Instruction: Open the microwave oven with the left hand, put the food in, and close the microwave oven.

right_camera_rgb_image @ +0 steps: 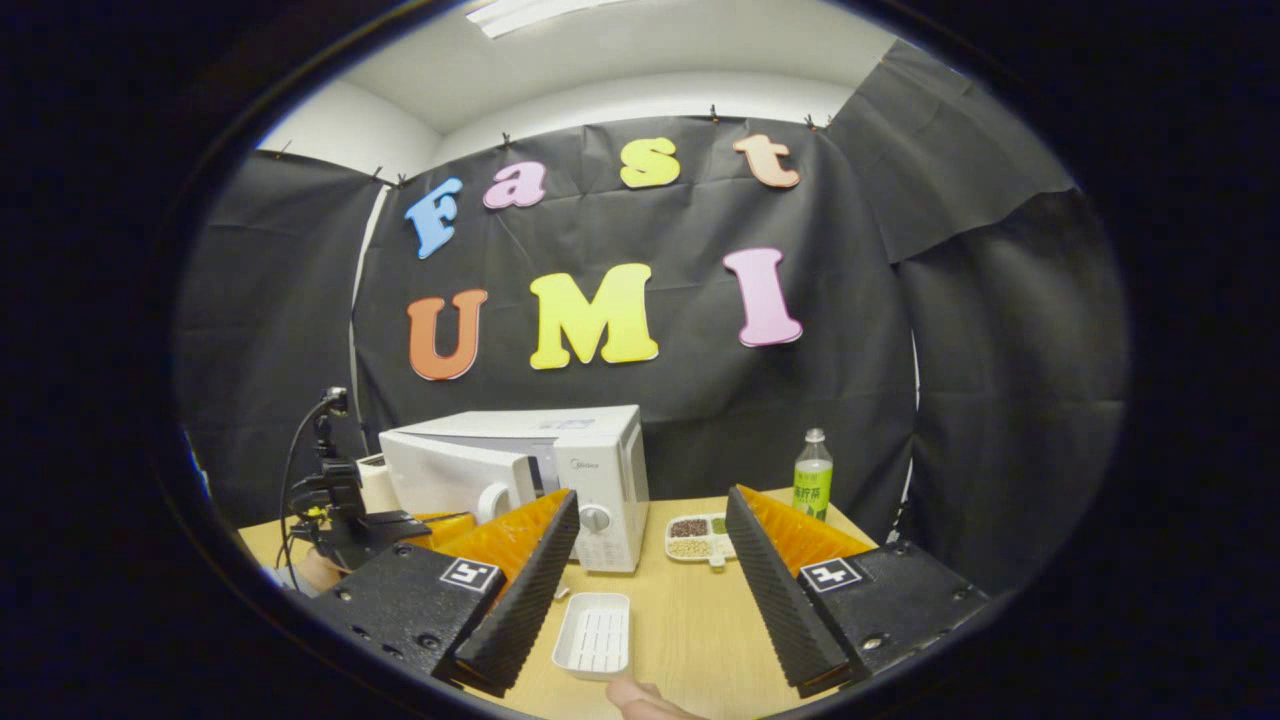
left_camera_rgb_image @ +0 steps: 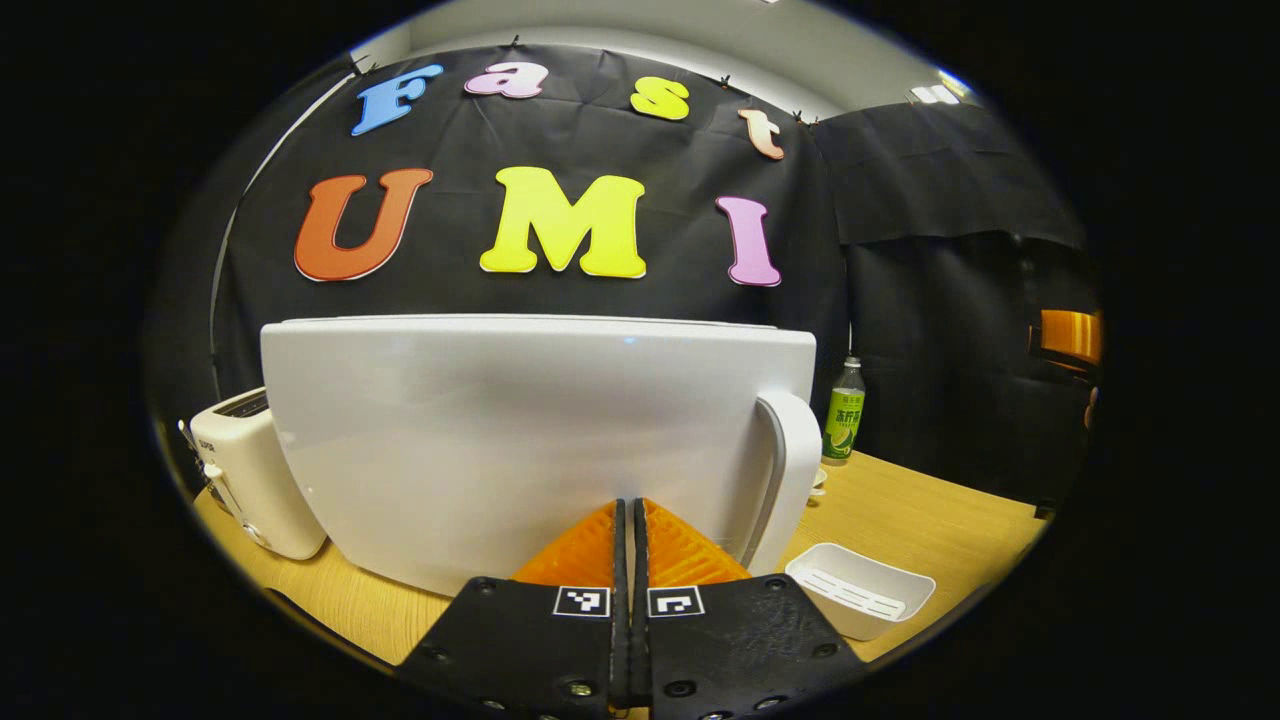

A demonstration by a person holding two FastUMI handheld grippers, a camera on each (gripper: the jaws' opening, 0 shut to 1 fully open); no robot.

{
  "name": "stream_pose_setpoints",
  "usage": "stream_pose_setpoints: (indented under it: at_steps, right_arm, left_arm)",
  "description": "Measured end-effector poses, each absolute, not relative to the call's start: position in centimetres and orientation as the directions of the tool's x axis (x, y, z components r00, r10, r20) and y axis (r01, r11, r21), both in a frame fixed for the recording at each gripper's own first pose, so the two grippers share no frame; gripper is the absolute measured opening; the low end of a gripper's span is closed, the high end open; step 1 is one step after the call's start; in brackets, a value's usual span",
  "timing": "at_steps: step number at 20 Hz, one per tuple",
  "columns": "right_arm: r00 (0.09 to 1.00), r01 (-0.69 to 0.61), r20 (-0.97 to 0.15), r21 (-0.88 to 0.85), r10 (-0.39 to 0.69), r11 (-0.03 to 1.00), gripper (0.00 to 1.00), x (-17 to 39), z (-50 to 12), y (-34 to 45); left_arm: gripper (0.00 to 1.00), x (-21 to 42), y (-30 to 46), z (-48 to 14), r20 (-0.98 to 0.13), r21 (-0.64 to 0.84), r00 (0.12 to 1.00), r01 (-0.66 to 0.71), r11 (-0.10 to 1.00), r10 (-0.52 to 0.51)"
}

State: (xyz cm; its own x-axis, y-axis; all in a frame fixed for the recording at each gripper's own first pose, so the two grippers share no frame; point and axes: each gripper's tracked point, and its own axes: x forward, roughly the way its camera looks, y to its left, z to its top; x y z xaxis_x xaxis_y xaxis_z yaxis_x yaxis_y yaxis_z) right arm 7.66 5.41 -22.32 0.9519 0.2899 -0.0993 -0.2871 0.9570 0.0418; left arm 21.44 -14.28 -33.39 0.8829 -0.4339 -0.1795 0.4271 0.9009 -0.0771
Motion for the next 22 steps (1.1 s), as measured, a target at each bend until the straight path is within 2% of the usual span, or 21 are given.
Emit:
stream_pose_setpoints:
  at_steps: [3, 4, 6, 7, 8, 9, 13, 17, 18, 22]
  right_arm:
    - [0.938, -0.328, -0.095, 0.068, 0.333, 0.942, 0.88, 8.0, -22.6, 6.0]
    - [0.935, -0.338, -0.089, 0.069, 0.343, 0.939, 0.94, 8.1, -22.7, 6.1]
    - [0.926, -0.362, -0.088, 0.067, 0.367, 0.93, 0.94, 8.1, -23.3, 6.4]
    - [0.926, -0.361, -0.093, 0.064, 0.366, 0.93, 0.88, 8.3, -23.7, 6.1]
    - [0.928, -0.353, -0.106, 0.061, 0.358, 0.933, 0.87, 8.5, -24.2, 5.8]
    - [0.927, -0.348, -0.124, 0.066, 0.354, 0.935, 0.94, 8.6, -24.7, 5.6]
    - [0.929, -0.332, -0.149, 0.078, 0.34, 0.94, 0.95, 8.0, -25.0, 5.4]
    - [0.935, -0.318, -0.14, 0.076, 0.326, 0.945, 0.95, 6.1, -24.1, 5.1]
    - [0.939, -0.307, -0.142, 0.067, 0.314, 0.949, 0.95, 5.6, -23.9, 4.9]
    - [0.947, -0.279, -0.144, 0.066, 0.286, 0.958, 0.95, 3.5, -23.4, 4.9]
  left_arm:
    - [0.0, 24.3, -15.9, -33.8, -0.187, -0.121, 0.891, 0.398, 0.909, -0.415]
    - [0.0, 25.0, -16.0, -34.1, -0.207, -0.132, 0.894, 0.377, 0.917, -0.397]
    - [0.0, 26.0, -16.5, -33.9, -0.2, -0.149, 0.907, 0.344, 0.927, -0.369]
    - [0.0, 26.0, -17.0, -33.8, -0.187, -0.168, 0.905, 0.353, 0.92, -0.382]
    - [0.0, 26.0, -17.1, -34.0, -0.182, -0.171, 0.907, 0.351, 0.921, -0.38]
    - [0.0, 25.9, -17.0, -34.0, -0.183, -0.17, 0.908, 0.349, 0.922, -0.377]
    - [0.0, 26.1, -17.0, -33.8, -0.193, -0.117, 0.921, 0.32, 0.94, -0.338]
    - [0.0, 25.5, -16.0, -34.0, -0.242, -0.062, 0.931, 0.265, 0.962, -0.272]
    - [0.0, 24.5, -16.5, -33.6, -0.25, -0.09, 0.92, 0.287, 0.954, -0.301]
    - [0.0, 21.2, -14.7, -30.1, -0.205, -0.104, 0.945, 0.237, 0.966, -0.254]
